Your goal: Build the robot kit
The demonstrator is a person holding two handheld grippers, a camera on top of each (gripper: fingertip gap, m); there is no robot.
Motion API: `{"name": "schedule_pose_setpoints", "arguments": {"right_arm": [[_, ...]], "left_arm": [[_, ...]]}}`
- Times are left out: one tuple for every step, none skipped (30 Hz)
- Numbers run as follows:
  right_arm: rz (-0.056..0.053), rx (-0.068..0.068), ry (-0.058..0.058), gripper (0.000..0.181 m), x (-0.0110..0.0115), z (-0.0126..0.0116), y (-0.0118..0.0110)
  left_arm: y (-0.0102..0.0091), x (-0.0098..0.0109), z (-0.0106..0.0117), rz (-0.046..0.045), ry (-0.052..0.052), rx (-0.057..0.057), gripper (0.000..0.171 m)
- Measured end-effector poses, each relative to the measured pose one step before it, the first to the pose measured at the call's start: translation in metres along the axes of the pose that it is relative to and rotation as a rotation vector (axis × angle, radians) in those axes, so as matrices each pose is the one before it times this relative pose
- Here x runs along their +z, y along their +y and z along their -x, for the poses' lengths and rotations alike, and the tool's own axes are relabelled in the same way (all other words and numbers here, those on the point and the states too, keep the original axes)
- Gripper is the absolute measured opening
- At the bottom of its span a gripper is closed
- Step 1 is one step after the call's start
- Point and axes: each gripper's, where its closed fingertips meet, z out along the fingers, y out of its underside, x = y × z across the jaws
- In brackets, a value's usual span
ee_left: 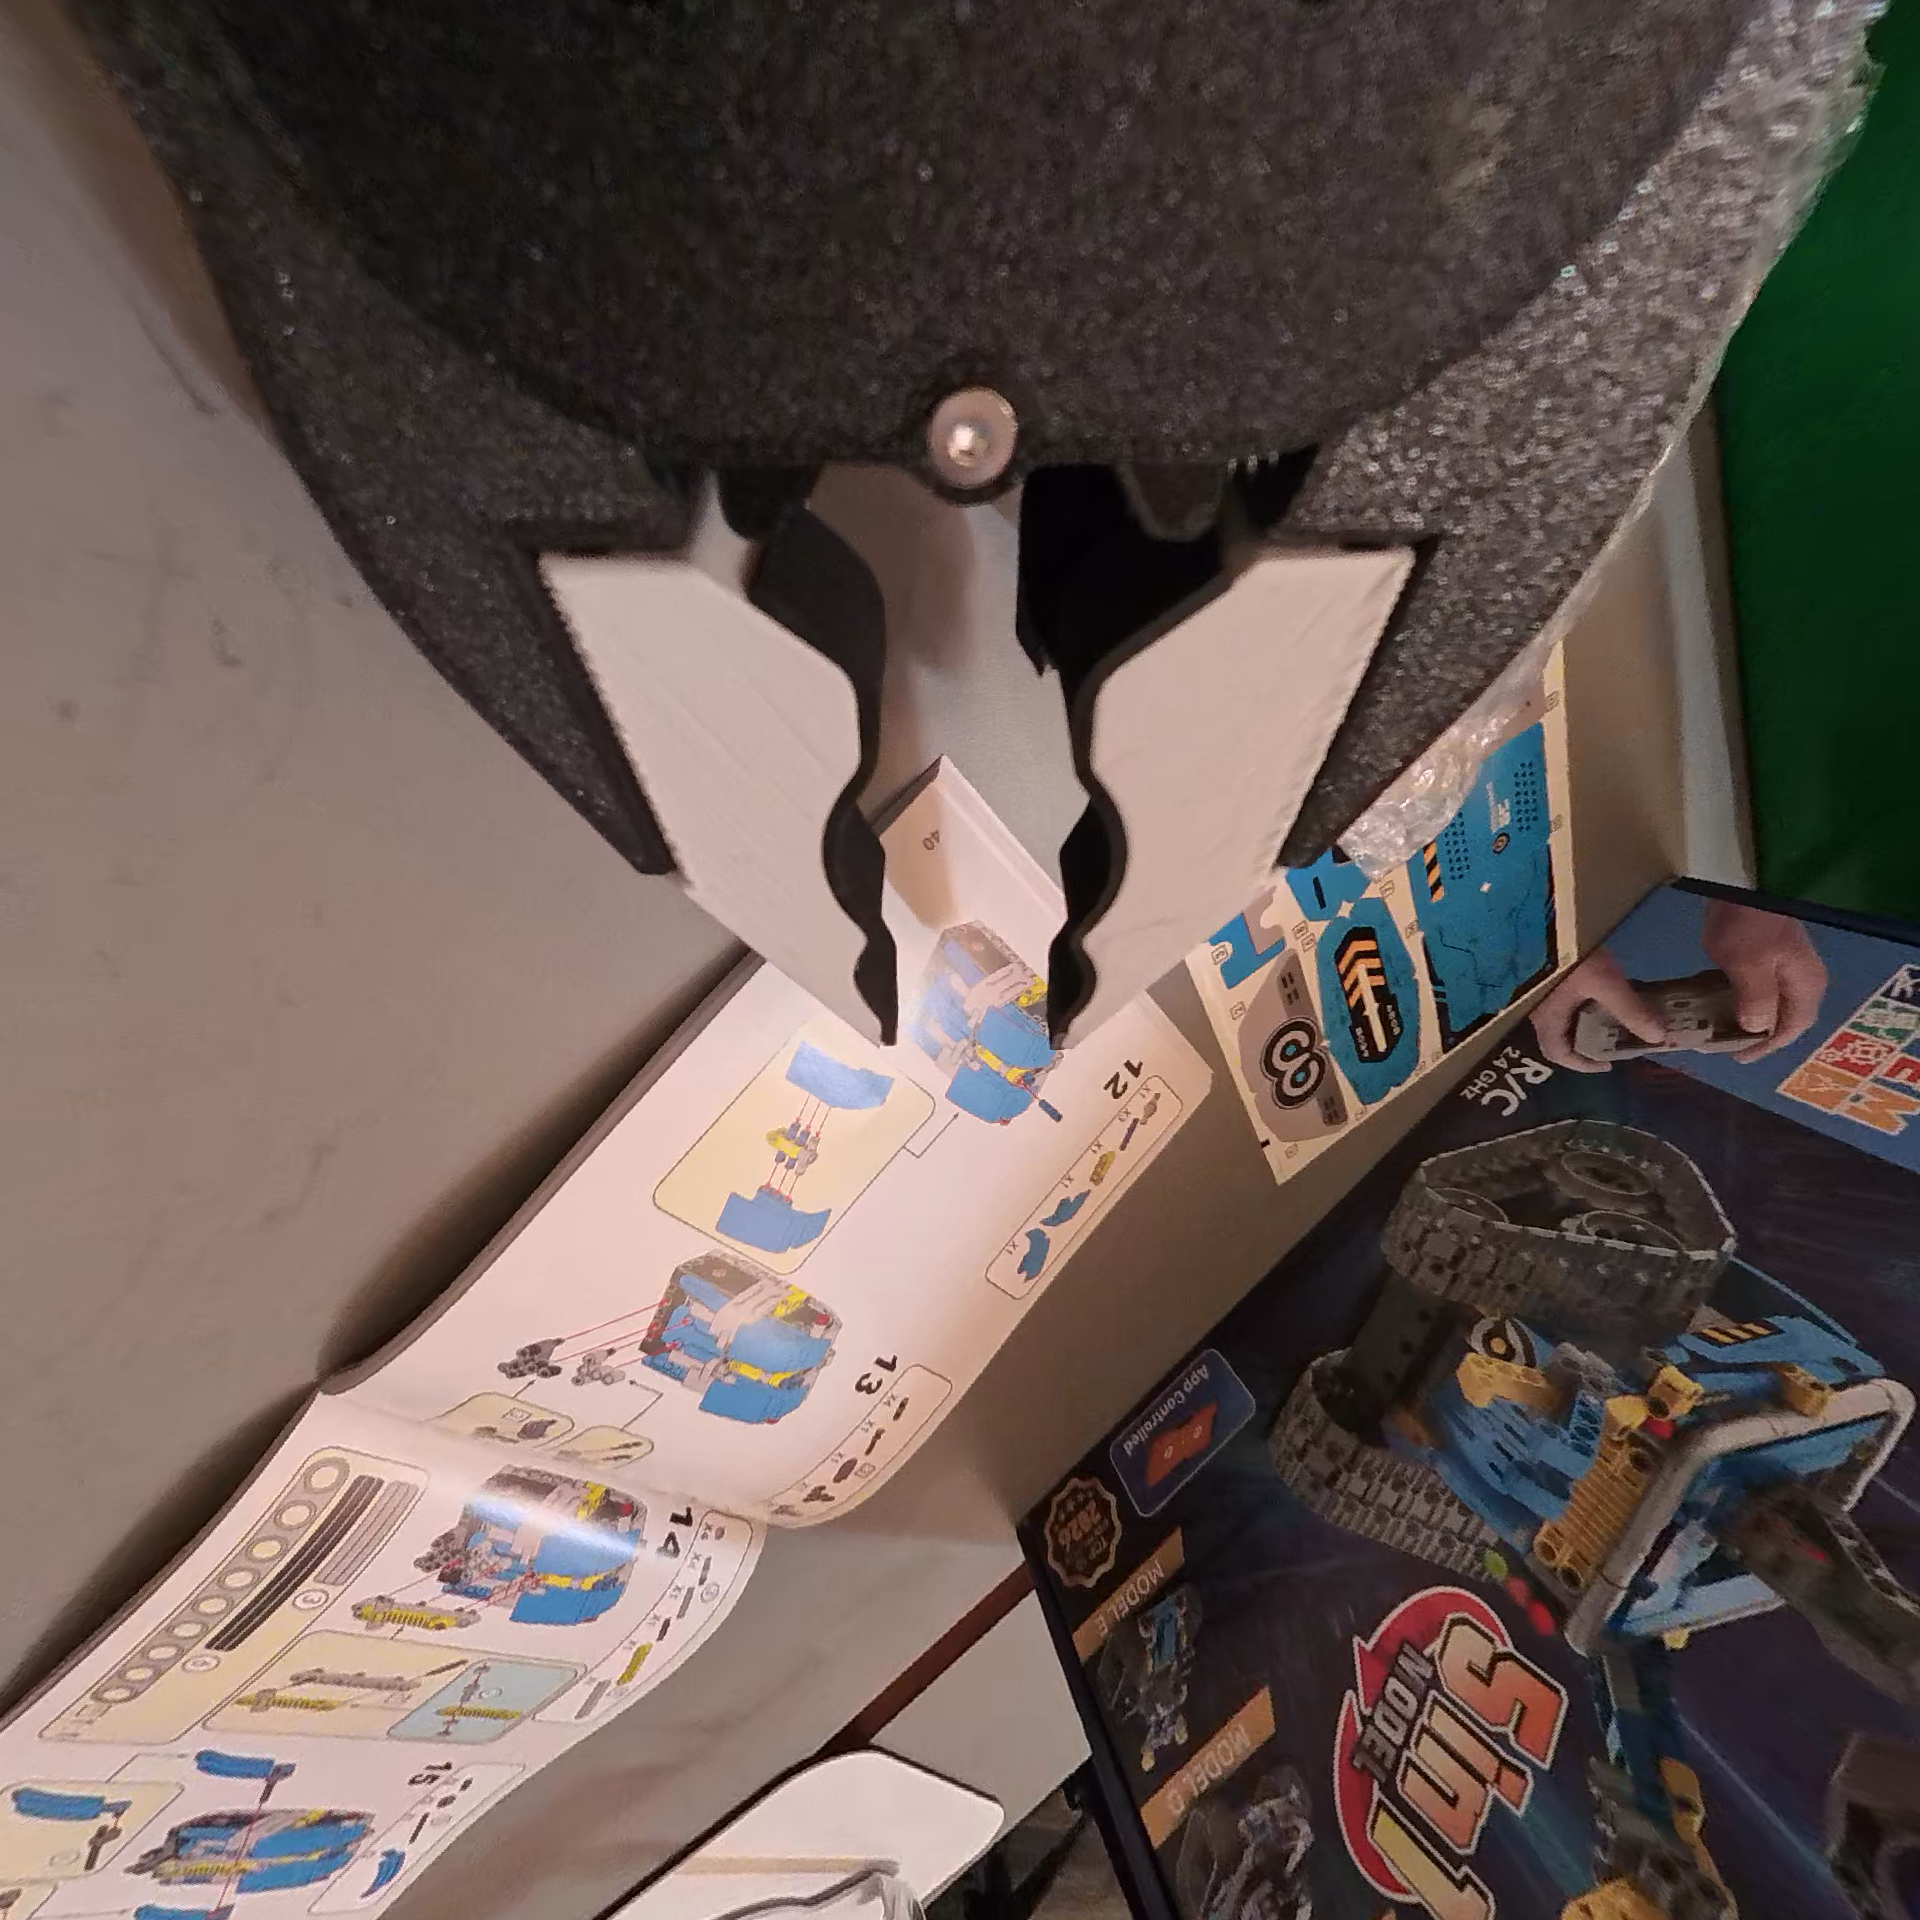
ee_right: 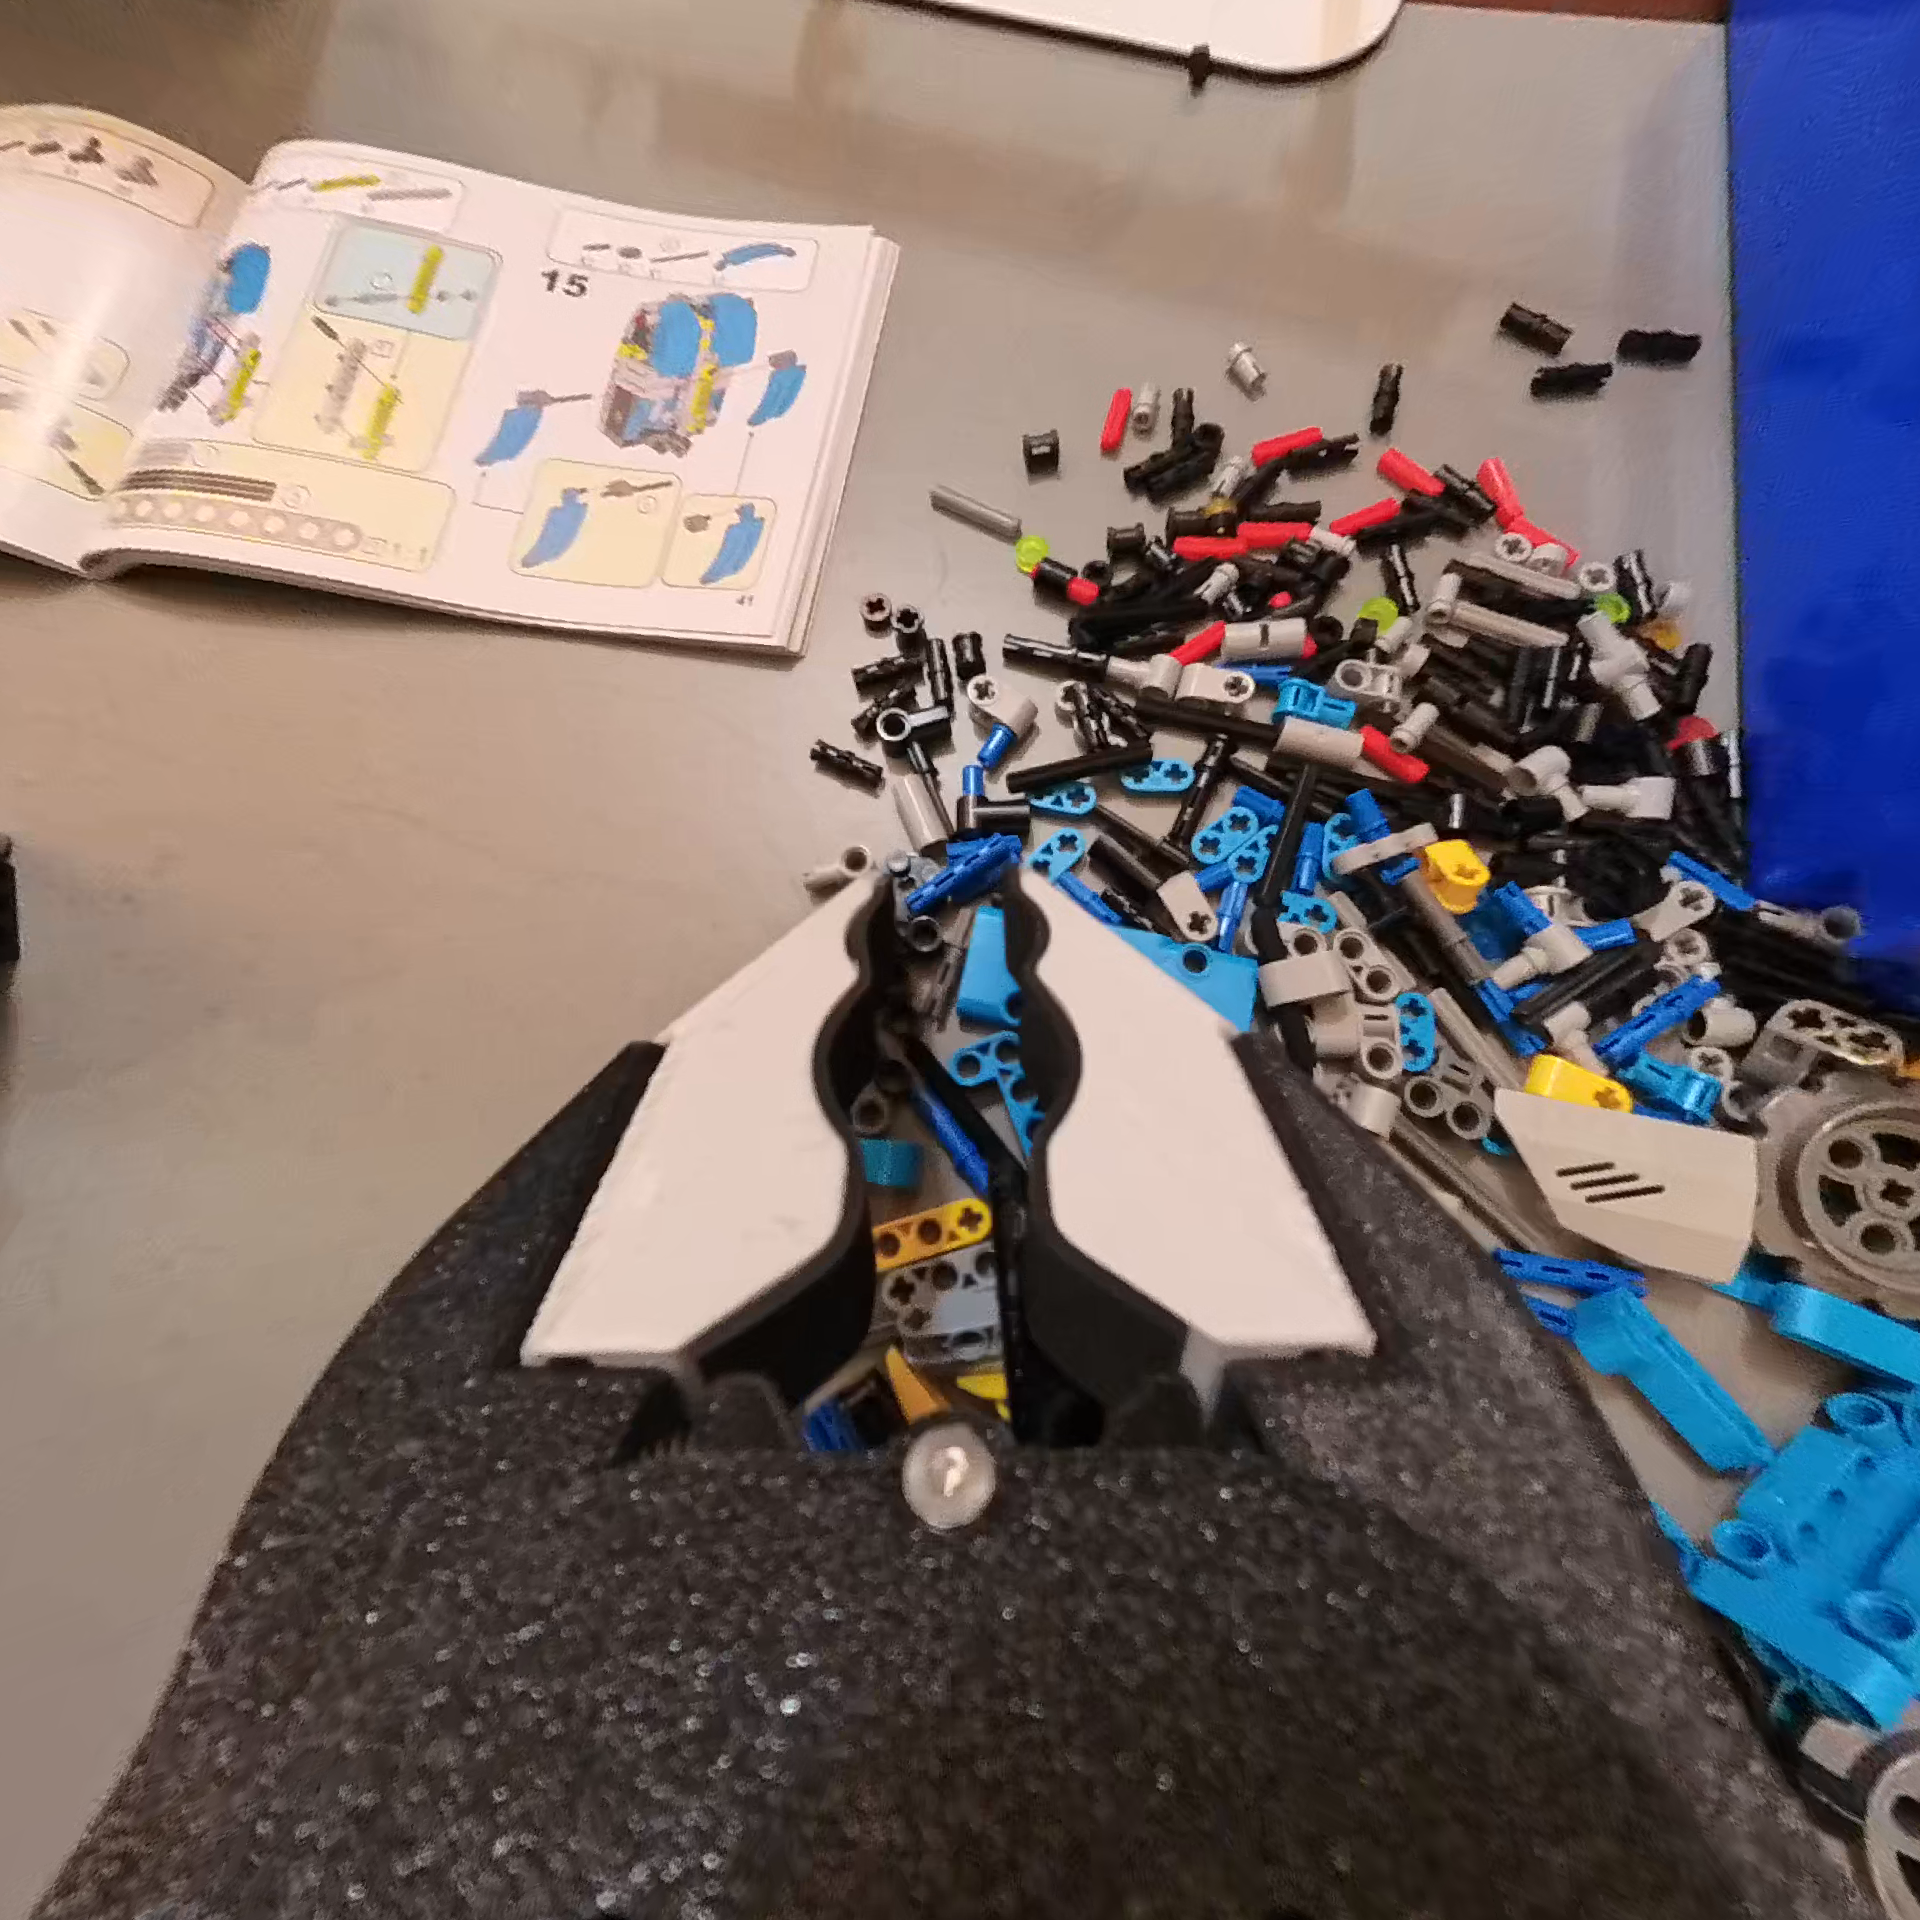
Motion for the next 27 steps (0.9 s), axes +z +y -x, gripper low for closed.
{"name": "schedule_pose_setpoints", "arguments": {"right_arm": [[-0.0013, 0.0065, -0.0023, 0.02, 0.00105, 0.00033, -0.00097], [0.0075, 0.0077, -0.0021, 0.021, 0.00185, -0.00006, 0.00027], [0.0061, 0.0043, -0.0106, 0.021, 0.00211, 0.00149, 0.00048], [0.0059, 0.0036, -0.0078, 0.02, 0.00211, 0.00133, 0.00049], [0.0099, 0.0027, 0.0042, 0.02, 0.00212, -0.00037, 0.00103], [0.0111, -0.0022, 0.0024, 0.02, 0.0018, 0.00021, 0.00134], [0.0086, -0.0064, 0.0063, 0.018, 0.00106, -0.00014, 0.00108], [0.0054, -0.0049, 0.0246, 0.011, -0.0007, -0.00333, 0.00064], [0.0046, -0.0091, 0.0093, 0.009, -0.0004, -0.00103, 0.00048], [-0.0015, -0.0012, -0.0026, 0.006, -0.00024, 0.00077, 0.00018], [-0.0009, 0.001, -0.0051, 0.005, 0.00028, 0.00119, 0.00025], [-0.0001, -0.0021, 0.0017, 0.005, 0.00013, 0.00033, 0.00019], [0.0029, -0.0073, 0.0044, 0.005, -0.00019, -0.00013, 0.00016], [0.0039, -0.0077, 0.0094, 0.004, -0.00034, -0.00077, 0.00021], [0.0037, -0.0085, 0.0098, 0.004, -0.00054, -0.00084, 0.00025], [-0.0018, -0.0088, 0.0043, 0.004, -0.00111, 0.00017, -0.00024], [-0.0117, -0.006, -0.0026, 0.004, -0.00236, 0.00135, -0.00178], [-0.0209, -0.0036, -0.0087, 0.004, -0.0038, 0.0029, -0.00358], [-0.0247, -0.0078, -0.0196, 0.004, -0.0049, 0.00565, -0.0047], [-0.0271, -0.019, -0.0379, 0.004, -0.00511, 0.01034, -0.00504], [-0.021, -0.032, -0.0609, 0.005, -0.00439, 0.01609, -0.00385], [-0.0005, -0.0402, -0.0864, 0.005, -0.00238, 0.02194, -0.00005], [0.0206, -0.0471, -0.1182, 0.005, -0.00025, 0.02839, 0.00405], [0.0302, -0.0549, -0.1391, 0.005, 0.00183, 0.03285, 0.00634], [0.0372, -0.0566, -0.1157, 0.005, 0.00413, 0.02946, 0.00745], [0.0472, -0.0537, -0.0567, 0.005, 0.00581, 0.01891, 0.008], [0.0466, -0.0484, -0.0084, 0.005, 0.00515, 0.00948, 0.00689]], "left_arm": [[-0.00012, -0.0001, -0.00029, -0.00045, -0.002, 0.0042, 0.028], [0.00002, 0.00004, -0.00025, -0.00007, -0.0014, 0.0038, 0.028], [0.00001, 0.00002, -0.00026, 0.00056, -0.0008, 0.0032, 0.028], [0.00005, 0.00005, -0.00019, 0.00019, -0.0005, 0.0022, 0.028], [-0.00008, -0.00002, -0.00002, -0.00027, -0.0003, 0.0009, 0.028], [0.00001, -0.00007, -0.00002, -0.0001, -0.0003, 0.0, 0.028], [0.00003, 0.00012, 0.00009, 0.00047, -0.0001, -0.0005, 0.028], [-0.00001, -0.00003, 0.00012, 0.00023, -0.0002, -0.0011, 0.028], [-0.00008, 0.00001, 0.00008, -0.00028, 0.0001, -0.001, 0.028], [-0.00004, -0.00002, 0.00013, -0.00041, 0.0003, -0.0009, 0.028], [-0.00011, -0.00004, -0.00004, -0.00065, 0.0007, -0.0007, 0.028], [-0.00003, 0.00001, -0.00004, -0.00019, 0.0002, -0.0003, 0.028], [0.00004, -0.00002, 0.00007, 0.00029, -0.0003, 0.0003, 0.028], [-0.00009, -0.00001, 0.0, -0.00037, -0.0007, 0.0005, 0.028], [-0.00008, -0.0001, -0.00005, -0.00085, -0.0002, 0.0005, 0.028], [-0.00012, 0.00007, -0.00007, -0.00043, 0.0002, 0.0005, 0.028], [-0.00016, -0.00008, 0.00002, -0.0007, -0.0003, 0.0, 0.028], [-0.00015, -0.00002, 0.00002, -0.00092, 0.0004, -0.0005, 0.028], [-0.00004, -0.00009, 0.00008, -0.00054, 0.0002, -0.0011, 0.028], [-0.00007, 0.0, 0.00011, -0.00064, 0.0003, -0.0012, 0.028], [-0.00007, 0.00001, 0.00002, -0.00023, 0.0006, -0.001, 0.028], [0.00007, 0.00003, -0.00013, 0.00066, 0.0012, -0.0004, 0.028], [0.00004, -0.00002, -0.00005, 0.00029, 0.0003, -0.0001, 0.028], [-0.00004, -0.00005, -0.00003, -0.0004, -0.0001, 0.0003, 0.028], [-0.00011, -0.00007, -0.00013, -0.00067, 0.0, 0.0008, 0.028], [-0.00015, -0.00012, -0.00012, -0.00106, -0.0003, 0.0012, 0.028], [-0.0002, -0.00009, -0.00008, -0.00146, -0.0005, 0.0015, 0.028]]}}
